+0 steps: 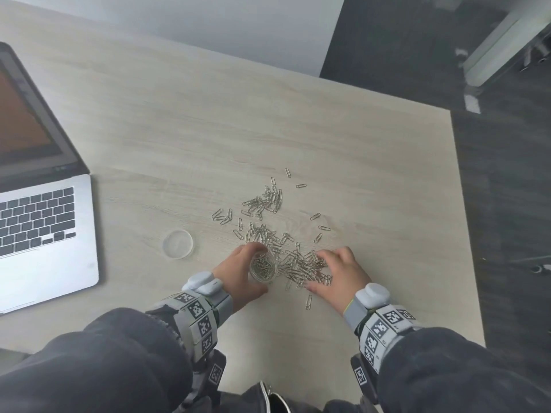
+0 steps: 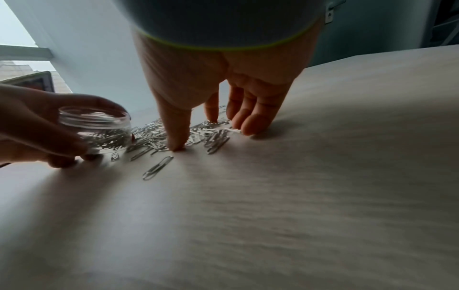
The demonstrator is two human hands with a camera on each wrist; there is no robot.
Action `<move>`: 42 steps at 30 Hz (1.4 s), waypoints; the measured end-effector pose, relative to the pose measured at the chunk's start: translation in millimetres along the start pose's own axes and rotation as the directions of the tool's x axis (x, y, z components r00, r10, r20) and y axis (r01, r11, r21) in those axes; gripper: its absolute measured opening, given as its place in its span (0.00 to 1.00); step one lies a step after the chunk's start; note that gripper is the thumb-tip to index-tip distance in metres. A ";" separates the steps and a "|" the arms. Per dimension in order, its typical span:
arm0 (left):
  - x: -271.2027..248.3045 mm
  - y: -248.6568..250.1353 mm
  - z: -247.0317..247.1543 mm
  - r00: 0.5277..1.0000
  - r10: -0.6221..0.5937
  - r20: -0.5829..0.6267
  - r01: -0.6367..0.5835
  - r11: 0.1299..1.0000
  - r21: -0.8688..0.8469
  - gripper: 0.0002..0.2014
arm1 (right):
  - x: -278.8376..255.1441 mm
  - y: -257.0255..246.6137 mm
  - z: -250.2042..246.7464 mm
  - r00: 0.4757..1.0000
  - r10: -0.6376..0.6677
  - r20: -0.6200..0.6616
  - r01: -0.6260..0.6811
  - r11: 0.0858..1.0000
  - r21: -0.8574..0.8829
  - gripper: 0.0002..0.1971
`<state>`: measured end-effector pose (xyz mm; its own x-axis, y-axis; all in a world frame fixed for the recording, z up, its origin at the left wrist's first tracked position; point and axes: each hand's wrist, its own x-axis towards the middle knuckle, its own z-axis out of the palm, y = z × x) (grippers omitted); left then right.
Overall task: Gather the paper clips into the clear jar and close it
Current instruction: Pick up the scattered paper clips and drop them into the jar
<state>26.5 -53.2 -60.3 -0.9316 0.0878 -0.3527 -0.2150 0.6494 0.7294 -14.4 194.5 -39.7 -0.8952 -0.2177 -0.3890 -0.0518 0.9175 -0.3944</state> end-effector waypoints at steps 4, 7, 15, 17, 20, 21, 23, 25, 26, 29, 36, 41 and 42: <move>-1.5 2.0 3.4 1.000 -0.005 -0.017 0.006 0.999 0.034 0.35 | 7.6 -8.0 2.1 1.000 -0.004 0.010 0.005 1.000 -0.015 0.16; -2.3 1.3 4.2 1.000 -0.008 -0.020 0.009 0.999 0.043 0.35 | 12.0 -7.8 -0.2 0.999 0.015 0.043 -0.015 1.000 -0.010 0.13; -1.0 -1.5 5.4 1.000 0.005 -0.016 -0.004 0.999 0.036 0.35 | 14.4 -9.4 -7.5 0.976 0.204 0.076 -0.216 0.954 0.209 0.09; -0.2 -2.8 5.5 1.000 -0.002 -0.014 0.003 1.000 0.025 0.35 | 11.5 -14.4 -6.6 0.977 0.199 0.077 -0.213 0.941 0.262 0.09; 0.7 -3.3 5.5 1.000 0.002 -0.013 -0.002 1.000 0.015 0.35 | 9.5 -24.6 -6.1 0.980 0.186 0.065 -0.197 0.917 0.347 0.08; 0.8 -3.2 5.4 1.000 0.007 -0.013 -0.007 1.000 0.016 0.35 | 9.5 -29.5 -6.3 0.982 0.179 0.068 -0.191 0.909 0.371 0.08; 0.5 -3.7 4.9 1.000 0.010 -0.010 -0.009 1.000 0.017 0.35 | 9.5 -41.8 -6.6 0.987 0.146 0.072 -0.163 0.900 0.405 0.10; 0.2 -3.3 5.1 1.000 0.008 -0.007 -0.008 1.000 0.020 0.35 | 8.4 -55.9 -7.3 0.993 0.095 0.075 -0.119 0.884 0.452 0.09; 0.2 -3.3 5.3 1.000 0.009 -0.009 -0.009 1.000 0.017 0.36 | 7.8 -63.0 -7.3 0.995 0.064 0.074 -0.091 0.879 0.468 0.08; 0.8 -2.2 4.7 1.000 0.014 -0.011 -0.014 1.000 0.001 0.35 | 5.1 -82.6 -7.9 0.995 -0.035 0.093 -0.012 0.886 0.463 0.07; 0.0 -5.7 0.9 1.000 0.022 -0.002 -0.022 0.999 -0.037 0.35 | 9.3 -84.4 -16.9 0.995 -0.102 0.018 0.081 0.872 0.483 0.11; -1.7 -13.1 -7.0 0.999 0.009 -0.036 -0.010 0.999 -0.052 0.36 | 30.0 -33.3 -19.7 0.988 0.107 -0.115 -0.085 0.980 0.180 0.22; -1.7 -14.2 -8.0 0.999 0.009 -0.038 -0.012 0.998 -0.057 0.36 | 30.2 -25.0 -18.5 0.986 0.139 -0.088 -0.130 0.987 0.096 0.29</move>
<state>28.7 -68.7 -65.4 -0.9441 0.0651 -0.3232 -0.2204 0.6046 0.7655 -48.3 171.1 -26.1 -0.9292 -0.0580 -0.3649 0.1082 0.9016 -0.4188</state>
